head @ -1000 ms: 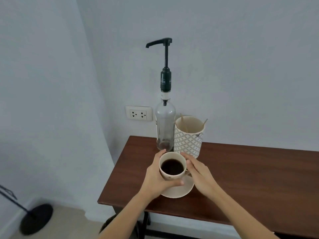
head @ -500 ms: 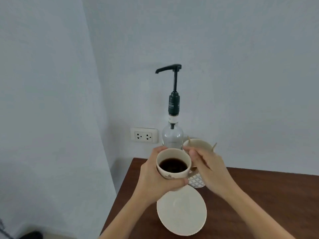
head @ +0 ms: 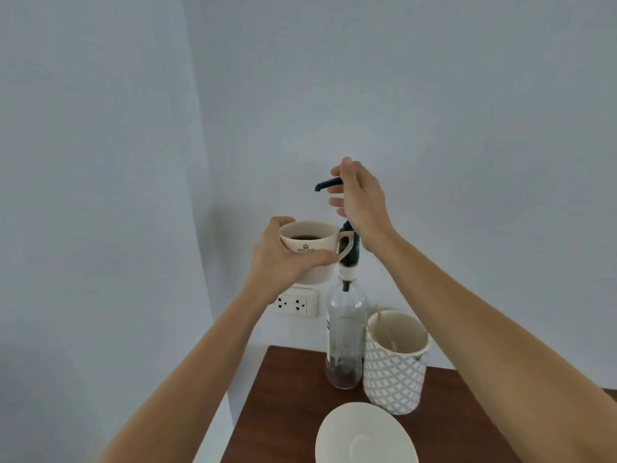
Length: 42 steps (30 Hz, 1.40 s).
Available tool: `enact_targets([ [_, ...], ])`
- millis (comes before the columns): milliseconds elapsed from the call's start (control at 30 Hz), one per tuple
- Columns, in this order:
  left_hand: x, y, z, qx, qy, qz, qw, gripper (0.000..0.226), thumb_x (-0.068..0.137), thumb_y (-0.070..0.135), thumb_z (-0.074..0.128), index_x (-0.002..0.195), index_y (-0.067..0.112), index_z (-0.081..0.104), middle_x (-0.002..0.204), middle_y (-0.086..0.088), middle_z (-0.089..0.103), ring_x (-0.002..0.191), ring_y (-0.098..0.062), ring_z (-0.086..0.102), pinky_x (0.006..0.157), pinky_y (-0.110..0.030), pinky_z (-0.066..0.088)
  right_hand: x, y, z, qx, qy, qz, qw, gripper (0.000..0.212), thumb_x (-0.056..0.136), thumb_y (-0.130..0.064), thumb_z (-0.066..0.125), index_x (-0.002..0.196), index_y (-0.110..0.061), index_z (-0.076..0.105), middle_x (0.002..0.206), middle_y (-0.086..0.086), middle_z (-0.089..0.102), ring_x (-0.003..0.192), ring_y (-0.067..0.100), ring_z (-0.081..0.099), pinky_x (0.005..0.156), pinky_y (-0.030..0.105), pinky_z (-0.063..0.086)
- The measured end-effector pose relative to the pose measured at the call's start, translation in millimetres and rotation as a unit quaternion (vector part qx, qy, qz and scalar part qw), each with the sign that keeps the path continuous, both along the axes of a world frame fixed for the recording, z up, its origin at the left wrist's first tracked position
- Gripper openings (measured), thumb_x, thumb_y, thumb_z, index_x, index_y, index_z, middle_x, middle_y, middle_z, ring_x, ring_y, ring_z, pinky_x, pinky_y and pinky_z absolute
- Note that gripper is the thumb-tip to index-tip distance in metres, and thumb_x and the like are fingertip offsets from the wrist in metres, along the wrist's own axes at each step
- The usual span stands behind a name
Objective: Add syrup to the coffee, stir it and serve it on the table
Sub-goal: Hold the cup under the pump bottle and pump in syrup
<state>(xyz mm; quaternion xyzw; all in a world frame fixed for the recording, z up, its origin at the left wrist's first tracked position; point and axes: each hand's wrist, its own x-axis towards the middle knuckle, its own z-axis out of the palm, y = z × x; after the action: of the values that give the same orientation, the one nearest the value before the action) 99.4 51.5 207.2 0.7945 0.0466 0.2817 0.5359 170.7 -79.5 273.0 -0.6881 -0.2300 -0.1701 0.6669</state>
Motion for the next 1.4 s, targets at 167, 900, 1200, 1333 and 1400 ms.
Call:
enact_targets([
  [167,9.0,0.5,18.6,-0.007,0.008,0.007,1.000,0.102,0.027,0.058,0.085,0.120,0.030,0.051,0.113,0.007,0.066,0.105,-0.017,0.068,0.077,-0.033,0.059,12.3,12.7,-10.8,0.073,-0.041,-0.009,0.996,0.034,0.102,-0.033,0.049,0.086,-0.003,0.055,0.090,0.023,0.070,0.079,0.026,0.076,0.059,0.021,0.056],
  [900,17.0,-2.3,31.9,-0.031,0.021,-0.009,0.999,0.103,0.026,0.055,0.083,0.120,0.029,0.051,0.117,0.005,0.064,0.103,-0.014,0.066,0.069,-0.025,0.051,25.7,19.4,-14.9,0.142,-0.116,-0.006,0.983,0.022,0.092,-0.007,0.051,0.071,-0.006,0.059,0.064,0.015,0.065,0.058,0.021,0.076,0.047,0.018,0.051],
  [1200,18.2,-2.1,30.0,-0.028,0.018,-0.004,0.999,0.108,0.025,0.056,0.084,0.125,0.026,0.052,0.120,0.003,0.065,0.107,-0.018,0.067,0.072,-0.027,0.052,27.7,20.3,-17.1,0.140,-0.125,-0.018,0.982,0.022,0.090,-0.006,0.049,0.071,-0.005,0.059,0.066,0.011,0.061,0.060,0.023,0.076,0.046,0.018,0.051],
  [1333,18.1,-2.8,29.7,-0.026,0.017,-0.004,1.000,0.107,0.025,0.056,0.084,0.124,0.026,0.053,0.117,0.004,0.065,0.105,-0.017,0.067,0.071,-0.026,0.052,28.6,20.4,-17.9,0.133,-0.122,-0.024,0.983,0.023,0.090,-0.006,0.050,0.069,-0.009,0.058,0.059,-0.004,0.060,0.057,0.020,0.076,0.046,0.024,0.053],
  [1400,18.0,-2.7,29.8,-0.026,0.018,-0.004,0.999,0.106,0.025,0.056,0.084,0.122,0.027,0.053,0.116,0.005,0.065,0.104,-0.015,0.066,0.069,-0.025,0.051,29.1,20.6,-18.0,0.134,-0.123,-0.026,0.983,0.023,0.090,-0.006,0.050,0.068,-0.010,0.058,0.059,-0.005,0.060,0.057,0.019,0.076,0.046,0.024,0.053],
])
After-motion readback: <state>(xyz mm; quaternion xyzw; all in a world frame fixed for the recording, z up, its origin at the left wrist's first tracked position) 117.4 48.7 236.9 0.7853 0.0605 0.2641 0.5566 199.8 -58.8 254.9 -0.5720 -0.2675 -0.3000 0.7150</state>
